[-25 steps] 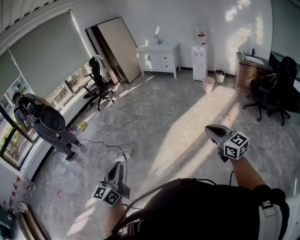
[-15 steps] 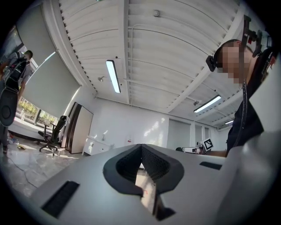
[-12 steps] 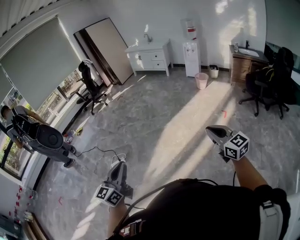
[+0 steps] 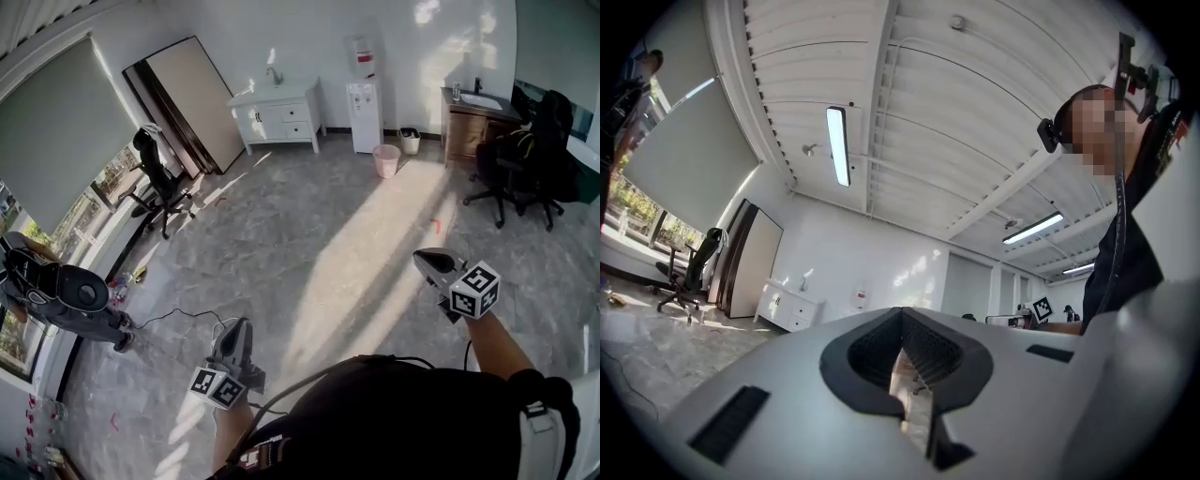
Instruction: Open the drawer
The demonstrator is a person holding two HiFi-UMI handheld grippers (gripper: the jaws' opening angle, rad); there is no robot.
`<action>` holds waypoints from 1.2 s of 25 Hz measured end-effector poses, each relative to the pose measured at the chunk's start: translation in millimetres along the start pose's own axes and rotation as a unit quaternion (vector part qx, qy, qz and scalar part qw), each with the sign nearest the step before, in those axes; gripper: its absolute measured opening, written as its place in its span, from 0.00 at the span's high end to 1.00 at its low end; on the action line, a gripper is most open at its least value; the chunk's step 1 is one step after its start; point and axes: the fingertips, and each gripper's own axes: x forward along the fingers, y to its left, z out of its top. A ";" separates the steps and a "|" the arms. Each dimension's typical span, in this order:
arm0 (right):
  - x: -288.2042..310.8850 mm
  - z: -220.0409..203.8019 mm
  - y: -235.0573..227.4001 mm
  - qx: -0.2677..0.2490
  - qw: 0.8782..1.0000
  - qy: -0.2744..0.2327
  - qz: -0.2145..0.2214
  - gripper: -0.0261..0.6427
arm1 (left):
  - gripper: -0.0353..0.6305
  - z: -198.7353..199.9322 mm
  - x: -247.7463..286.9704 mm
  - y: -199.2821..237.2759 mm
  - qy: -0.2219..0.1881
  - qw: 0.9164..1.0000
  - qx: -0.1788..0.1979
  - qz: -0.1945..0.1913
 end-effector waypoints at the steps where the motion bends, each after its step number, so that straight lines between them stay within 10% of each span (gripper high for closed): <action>1: 8.5 3.3 1.2 0.000 1.000 -0.001 -0.005 0.96 | 0.94 4.4 3.9 10.9 0.000 1.000 0.000 -0.005; 19: 217.5 48.8 41.6 0.008 0.999 -0.019 -0.025 0.96 | 0.94 83.9 30.7 224.1 -0.004 1.000 0.010 -0.030; 30: 275.8 39.6 4.6 0.022 1.000 -0.010 0.003 0.96 | 0.94 70.8 60.0 261.6 0.007 1.000 0.006 -0.001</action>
